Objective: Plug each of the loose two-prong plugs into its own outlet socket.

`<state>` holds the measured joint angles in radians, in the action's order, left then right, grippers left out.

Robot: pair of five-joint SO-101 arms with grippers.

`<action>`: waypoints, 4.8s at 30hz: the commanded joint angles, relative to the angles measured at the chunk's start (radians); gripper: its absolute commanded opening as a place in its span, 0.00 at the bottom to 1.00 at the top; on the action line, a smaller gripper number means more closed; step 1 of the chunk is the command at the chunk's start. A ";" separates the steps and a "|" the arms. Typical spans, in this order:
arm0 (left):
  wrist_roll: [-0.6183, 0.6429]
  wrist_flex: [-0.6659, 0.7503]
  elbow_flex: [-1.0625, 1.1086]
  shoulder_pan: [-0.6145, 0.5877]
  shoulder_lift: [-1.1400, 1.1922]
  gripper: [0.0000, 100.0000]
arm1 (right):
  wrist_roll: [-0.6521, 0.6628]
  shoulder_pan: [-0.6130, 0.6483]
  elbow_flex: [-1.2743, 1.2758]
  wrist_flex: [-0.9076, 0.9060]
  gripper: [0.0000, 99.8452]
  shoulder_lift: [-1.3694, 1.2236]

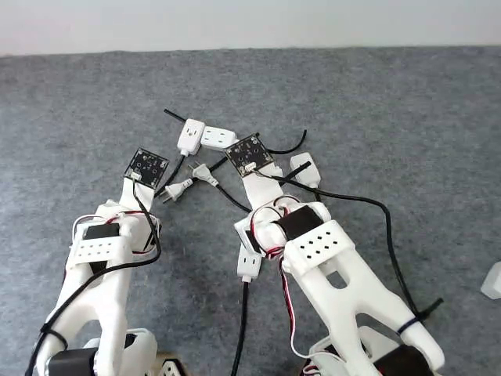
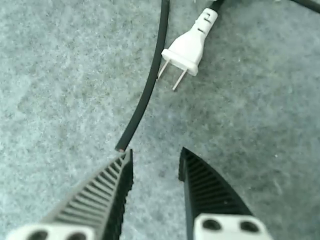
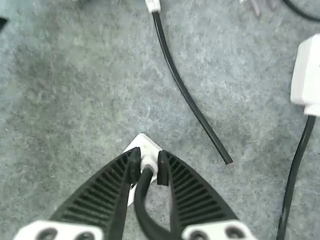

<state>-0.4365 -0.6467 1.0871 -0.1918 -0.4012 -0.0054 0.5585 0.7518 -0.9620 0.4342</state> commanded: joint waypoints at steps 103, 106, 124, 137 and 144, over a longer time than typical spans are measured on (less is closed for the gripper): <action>0.003 0.048 -0.010 0.025 -0.023 0.14 | 0.354 -1.431 -0.222 -0.073 0.01 -0.222; 0.003 0.048 -0.010 0.025 -0.023 0.14 | 0.384 -1.449 -0.224 0.008 0.01 -0.300; 0.005 0.051 -0.008 0.052 -0.029 0.14 | 0.476 -1.504 -0.512 -0.051 0.22 -0.631; 0.005 0.081 -0.004 0.052 -0.021 0.14 | 0.333 -1.460 -0.818 -0.466 0.26 -0.481; 0.005 0.081 -0.004 0.051 -0.021 0.14 | 0.153 -1.218 -0.816 -0.585 0.26 -0.288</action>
<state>-0.4365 -0.5915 1.0871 -0.1488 -0.4012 0.2294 -0.7733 -0.0046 -1.5037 0.0491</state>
